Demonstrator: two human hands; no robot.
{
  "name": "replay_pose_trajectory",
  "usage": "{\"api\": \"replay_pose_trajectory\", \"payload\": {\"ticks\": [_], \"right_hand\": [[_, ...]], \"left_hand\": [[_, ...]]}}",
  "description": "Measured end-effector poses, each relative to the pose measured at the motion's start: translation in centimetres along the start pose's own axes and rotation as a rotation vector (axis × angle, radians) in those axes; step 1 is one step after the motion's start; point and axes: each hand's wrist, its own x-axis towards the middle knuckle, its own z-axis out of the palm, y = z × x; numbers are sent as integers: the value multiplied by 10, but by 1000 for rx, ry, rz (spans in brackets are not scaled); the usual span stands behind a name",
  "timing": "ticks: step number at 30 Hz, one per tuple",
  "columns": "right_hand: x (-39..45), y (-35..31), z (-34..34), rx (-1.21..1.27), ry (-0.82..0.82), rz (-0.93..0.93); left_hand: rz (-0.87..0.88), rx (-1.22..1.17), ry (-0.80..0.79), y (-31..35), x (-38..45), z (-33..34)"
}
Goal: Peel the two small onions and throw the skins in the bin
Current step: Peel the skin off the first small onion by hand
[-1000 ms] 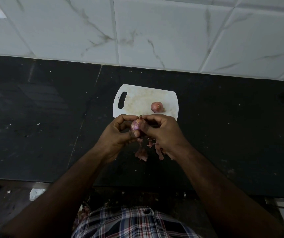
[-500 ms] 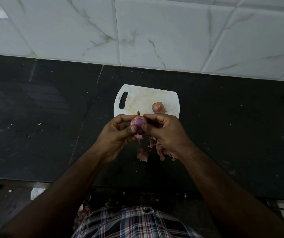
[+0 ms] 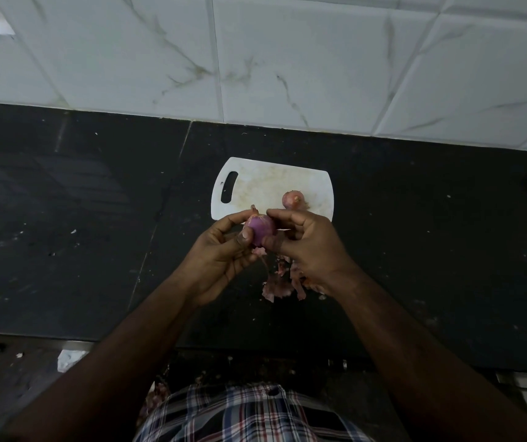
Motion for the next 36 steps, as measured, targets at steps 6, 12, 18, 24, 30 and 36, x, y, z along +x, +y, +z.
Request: {"api": "replay_pose_trajectory", "payload": {"ticks": [6,12,18,24,30,36], "right_hand": [[3,2,-6,-61,108,-12],[0,8,-18,-341,101,63],[-5,-12,-5,-297,28,-71],[-6,-6,6,-386,63,-222],[-7,-1,10,-177,157,-215],[-9,0,14,-217,248,-294]], "left_hand": [[-31,-40,-31,4,-2,1],[-59,-83,-4,5,-1,0],[-85,-30,48,5,2,6],[-124,76,-42,11,1,5],[-88,1,-8,14,2,5],[-41,-30,9,12,3,7]]}}
